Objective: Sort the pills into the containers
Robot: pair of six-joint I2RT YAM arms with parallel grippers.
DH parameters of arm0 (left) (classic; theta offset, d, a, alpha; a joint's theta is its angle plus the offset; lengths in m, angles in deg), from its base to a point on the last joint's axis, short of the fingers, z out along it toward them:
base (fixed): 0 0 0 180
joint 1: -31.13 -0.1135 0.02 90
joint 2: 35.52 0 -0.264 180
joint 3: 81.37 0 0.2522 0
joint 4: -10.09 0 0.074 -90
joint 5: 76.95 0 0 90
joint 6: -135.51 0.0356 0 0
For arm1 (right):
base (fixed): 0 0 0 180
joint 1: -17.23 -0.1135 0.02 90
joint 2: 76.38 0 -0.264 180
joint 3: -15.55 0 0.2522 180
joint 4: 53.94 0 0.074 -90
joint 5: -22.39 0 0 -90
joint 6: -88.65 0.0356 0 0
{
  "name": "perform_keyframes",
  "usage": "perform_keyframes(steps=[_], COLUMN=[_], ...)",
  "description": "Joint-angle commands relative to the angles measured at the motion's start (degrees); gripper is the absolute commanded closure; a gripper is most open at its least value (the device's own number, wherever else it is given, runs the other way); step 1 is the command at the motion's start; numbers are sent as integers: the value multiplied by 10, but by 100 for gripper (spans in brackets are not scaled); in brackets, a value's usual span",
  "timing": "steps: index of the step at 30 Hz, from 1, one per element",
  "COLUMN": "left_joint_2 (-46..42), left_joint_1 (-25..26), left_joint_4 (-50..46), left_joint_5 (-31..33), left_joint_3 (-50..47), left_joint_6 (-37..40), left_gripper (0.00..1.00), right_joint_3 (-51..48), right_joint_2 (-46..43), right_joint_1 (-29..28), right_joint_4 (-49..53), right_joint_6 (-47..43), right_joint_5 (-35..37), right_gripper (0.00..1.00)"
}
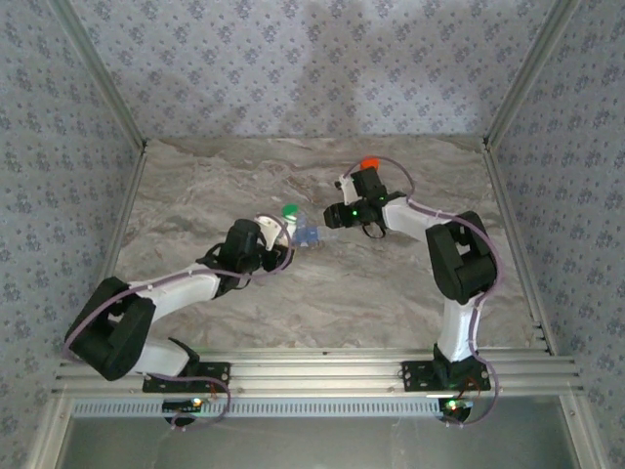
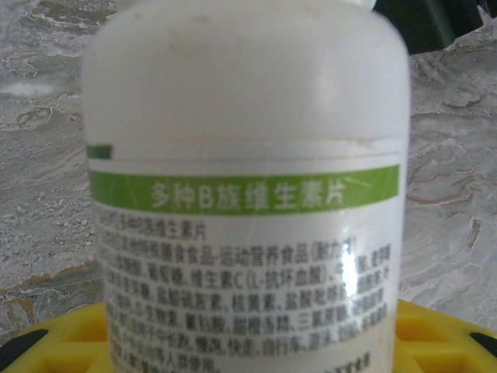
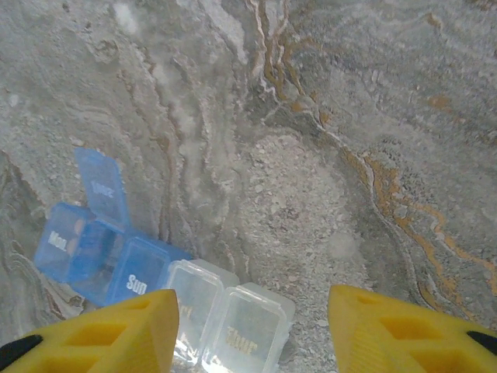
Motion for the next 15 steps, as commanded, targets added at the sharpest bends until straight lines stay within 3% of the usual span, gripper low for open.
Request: perform_keyframes(steps=[1, 15], left_joint_2=[11, 97], left_joint_1=[-3, -7], left_joint_4=[-25, -140], left_joint_5=[2, -2], left_joint_3=[24, 106], left_joint_6=[-2, 8], left_gripper=[100, 100], right_joint_3=[11, -29], right_joint_2=[18, 22], right_joint_1=[-1, -20], right_joint_4=[9, -8], right_joint_6=[16, 32], right_joint_5=[-11, -43], right_gripper=[47, 52])
